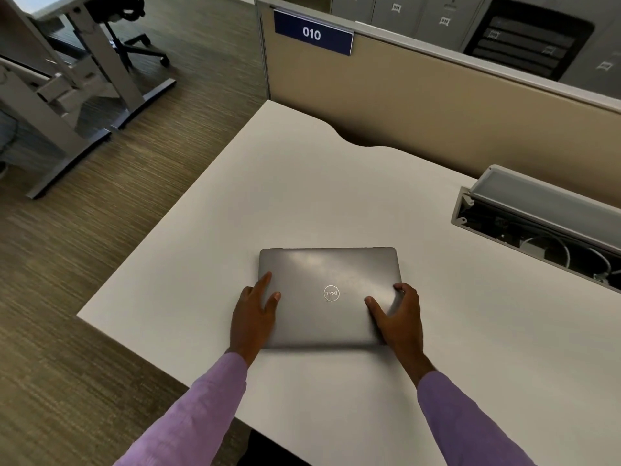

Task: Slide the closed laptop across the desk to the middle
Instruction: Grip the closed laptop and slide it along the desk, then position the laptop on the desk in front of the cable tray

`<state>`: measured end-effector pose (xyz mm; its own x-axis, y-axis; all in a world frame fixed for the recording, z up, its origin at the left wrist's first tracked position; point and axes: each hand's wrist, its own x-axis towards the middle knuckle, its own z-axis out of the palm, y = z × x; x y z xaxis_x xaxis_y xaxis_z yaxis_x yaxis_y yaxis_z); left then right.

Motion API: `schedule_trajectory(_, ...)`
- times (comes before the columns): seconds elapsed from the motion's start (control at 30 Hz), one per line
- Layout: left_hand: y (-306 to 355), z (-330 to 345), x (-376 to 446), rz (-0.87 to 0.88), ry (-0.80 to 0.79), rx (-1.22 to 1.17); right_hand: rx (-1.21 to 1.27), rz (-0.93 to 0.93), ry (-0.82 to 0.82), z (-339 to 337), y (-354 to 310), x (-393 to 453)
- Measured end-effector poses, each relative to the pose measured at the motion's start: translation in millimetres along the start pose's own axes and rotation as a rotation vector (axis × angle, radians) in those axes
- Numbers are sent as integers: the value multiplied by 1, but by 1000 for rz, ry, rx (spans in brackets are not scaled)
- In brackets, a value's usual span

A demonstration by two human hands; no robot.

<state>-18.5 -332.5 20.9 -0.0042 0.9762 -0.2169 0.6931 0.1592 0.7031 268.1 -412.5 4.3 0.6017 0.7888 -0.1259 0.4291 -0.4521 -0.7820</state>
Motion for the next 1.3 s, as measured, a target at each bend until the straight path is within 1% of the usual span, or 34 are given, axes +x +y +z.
schedule_trajectory(0.17, -1, 2, -6, 25, -41, 62, -67, -33, 44, -3, 5, -10)
schedule_trajectory(0.5, -2, 4, -19, 42, -102, 146, -160, -65, 61, -8, 10, -25)
schedule_trajectory(0.63, 0, 4, -22, 48, -114, 180, -248, -105, 77, -7, 14, -26)
schedule_trajectory(0.83, 13, 7, -21, 21, -169, 329, -348, -106, 96, -4, 14, -26)
schedule_trajectory(0.97, 15, 8, -22, 9, -192, 359, -380, -119, 95, -4, 16, -26)
schedule_trajectory(1.2, 12, 9, -23, 1, -206, 375, -452, -143, 105, -1, 17, -27)
schedule_trajectory(1.3, 9, 9, -24, 24, -194, 411, -469, -145, 103, 0, 17, -29)
